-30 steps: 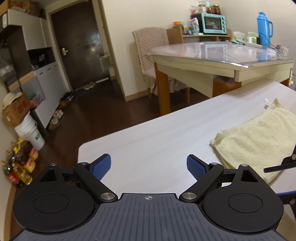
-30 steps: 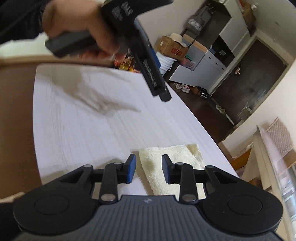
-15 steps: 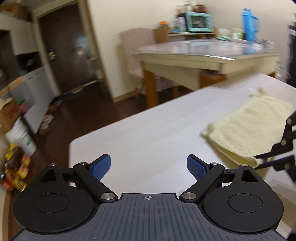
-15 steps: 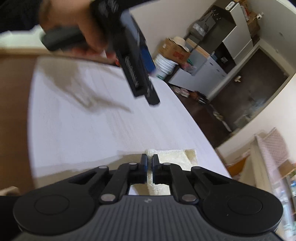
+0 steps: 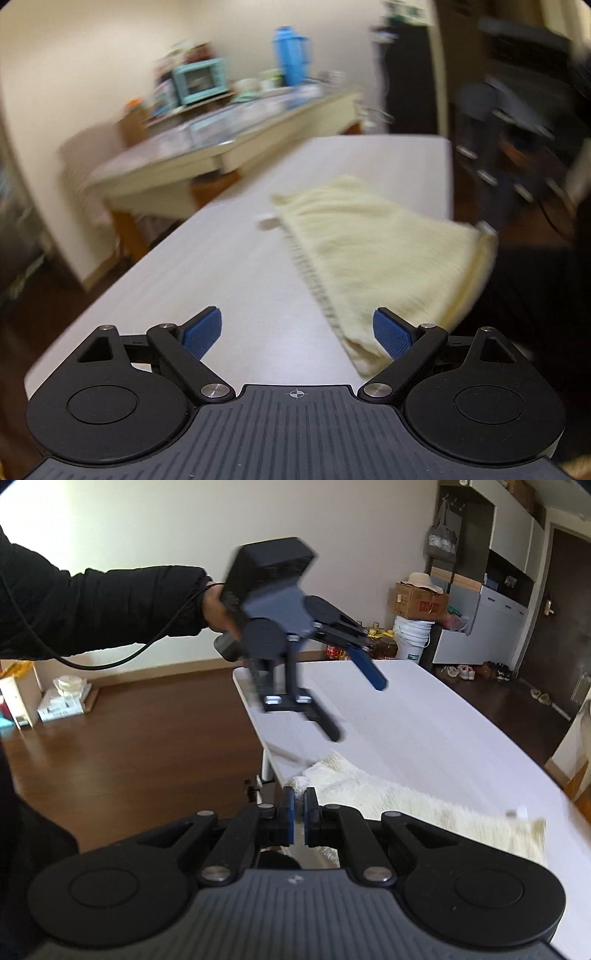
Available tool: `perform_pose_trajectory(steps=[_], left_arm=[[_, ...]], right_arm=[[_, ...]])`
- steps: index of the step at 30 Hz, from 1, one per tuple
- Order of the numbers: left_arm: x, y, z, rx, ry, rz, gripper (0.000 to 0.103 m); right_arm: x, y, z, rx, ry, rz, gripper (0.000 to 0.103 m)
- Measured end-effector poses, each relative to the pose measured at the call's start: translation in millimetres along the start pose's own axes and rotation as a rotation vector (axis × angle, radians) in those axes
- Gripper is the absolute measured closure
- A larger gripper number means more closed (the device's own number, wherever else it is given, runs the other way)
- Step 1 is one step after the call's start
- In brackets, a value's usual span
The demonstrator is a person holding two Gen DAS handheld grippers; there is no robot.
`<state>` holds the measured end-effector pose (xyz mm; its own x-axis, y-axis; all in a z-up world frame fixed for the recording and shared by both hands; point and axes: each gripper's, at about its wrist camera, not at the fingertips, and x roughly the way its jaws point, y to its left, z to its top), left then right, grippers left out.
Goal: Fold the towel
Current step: 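Grasp the folded towel edge with the left gripper while the right gripper grasps it too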
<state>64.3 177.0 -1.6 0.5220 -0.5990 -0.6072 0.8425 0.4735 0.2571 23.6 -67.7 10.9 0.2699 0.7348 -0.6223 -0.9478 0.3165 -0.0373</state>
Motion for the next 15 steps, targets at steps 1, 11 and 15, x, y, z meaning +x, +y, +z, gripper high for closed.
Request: perform_pose_trajectory(steps=[1,11,15], left_arm=[[0.0,-8.4,1.3,0.033,0.010,-0.008,0.026],[23.1,-71.0,14.3,0.296,0.034,0.015,0.044],[38.1,-75.7,12.1,0.369,0.106,0.012,0.086]], right_arm=[[-3.7,-7.4,0.5,0.033,-0.018,0.003,0.098],[-14.4,-51.9,22.3,0.154,-0.106,0.002,0.098],[-22.1,-47.1,14.5,0.151,-0.093,0.006,0.098]])
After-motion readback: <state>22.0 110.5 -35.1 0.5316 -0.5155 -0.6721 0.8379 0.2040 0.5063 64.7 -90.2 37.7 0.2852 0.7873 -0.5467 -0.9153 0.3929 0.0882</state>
